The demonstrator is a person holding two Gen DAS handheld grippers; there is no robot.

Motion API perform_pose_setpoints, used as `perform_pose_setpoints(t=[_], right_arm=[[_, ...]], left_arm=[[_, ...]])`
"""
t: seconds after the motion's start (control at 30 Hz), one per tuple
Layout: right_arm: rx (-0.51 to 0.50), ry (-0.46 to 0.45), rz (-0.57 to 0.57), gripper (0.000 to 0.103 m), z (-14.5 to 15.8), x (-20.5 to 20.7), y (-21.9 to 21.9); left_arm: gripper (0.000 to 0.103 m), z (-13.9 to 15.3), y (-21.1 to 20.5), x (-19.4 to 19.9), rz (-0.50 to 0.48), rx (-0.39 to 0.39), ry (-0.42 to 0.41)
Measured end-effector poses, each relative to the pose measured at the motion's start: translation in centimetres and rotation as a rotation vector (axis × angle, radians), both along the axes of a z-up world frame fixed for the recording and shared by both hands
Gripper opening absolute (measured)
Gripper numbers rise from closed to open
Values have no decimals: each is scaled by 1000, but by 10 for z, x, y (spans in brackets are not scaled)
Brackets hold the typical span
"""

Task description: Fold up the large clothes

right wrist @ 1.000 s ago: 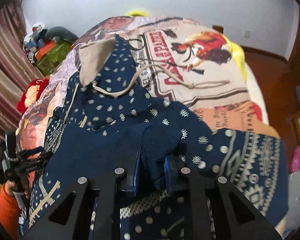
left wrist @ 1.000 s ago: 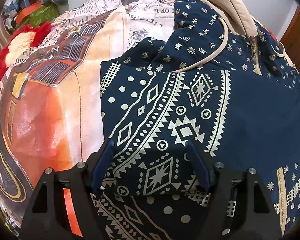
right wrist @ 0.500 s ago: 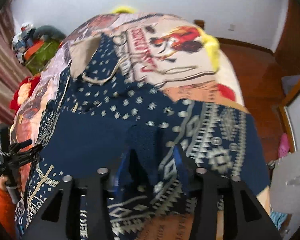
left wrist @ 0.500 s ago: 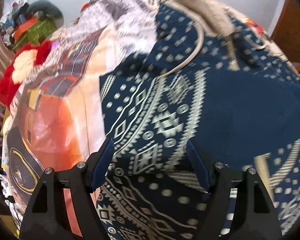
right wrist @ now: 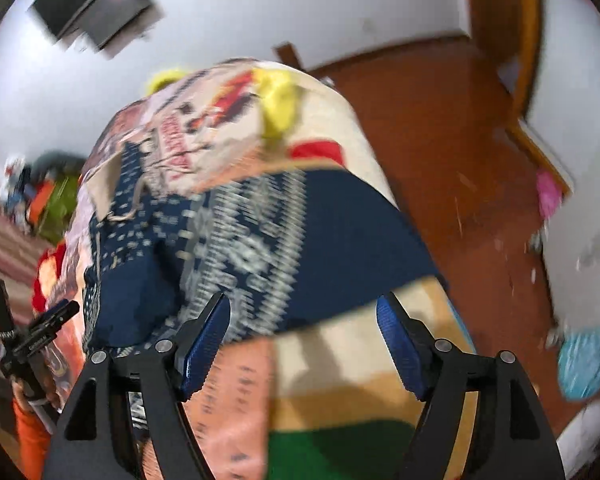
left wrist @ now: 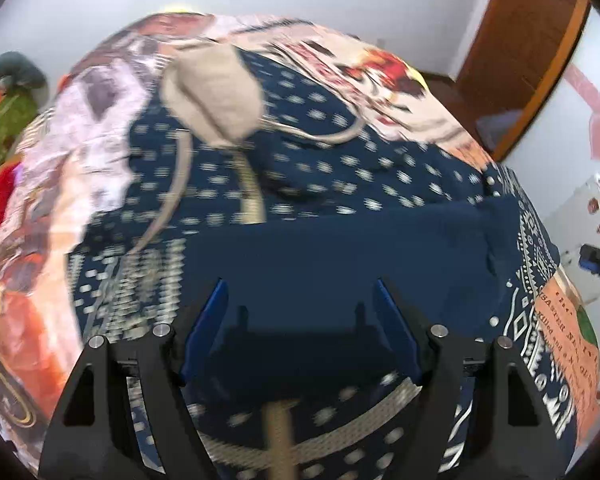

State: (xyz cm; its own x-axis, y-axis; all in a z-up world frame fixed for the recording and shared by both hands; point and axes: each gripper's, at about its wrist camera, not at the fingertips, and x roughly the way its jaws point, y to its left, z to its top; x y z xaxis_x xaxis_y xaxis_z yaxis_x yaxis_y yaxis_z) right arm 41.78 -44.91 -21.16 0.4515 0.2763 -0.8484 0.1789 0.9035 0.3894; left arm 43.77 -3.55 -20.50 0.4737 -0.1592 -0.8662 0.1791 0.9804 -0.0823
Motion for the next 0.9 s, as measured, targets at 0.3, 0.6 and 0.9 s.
perform_pose_setpoints(t=[0.3,0.6,0.9], right_arm=[[137,87,-39,74,-52,10,-28],[142,51,-79,68,-67,48,-26],[99,-22,-87,17,-54,62,-22]], left_arm=[[74,-32,-65,22,-126,38,97],[85,-41,-75,35,-137,73,76],[87,-34,-71,34,-103,98,46]])
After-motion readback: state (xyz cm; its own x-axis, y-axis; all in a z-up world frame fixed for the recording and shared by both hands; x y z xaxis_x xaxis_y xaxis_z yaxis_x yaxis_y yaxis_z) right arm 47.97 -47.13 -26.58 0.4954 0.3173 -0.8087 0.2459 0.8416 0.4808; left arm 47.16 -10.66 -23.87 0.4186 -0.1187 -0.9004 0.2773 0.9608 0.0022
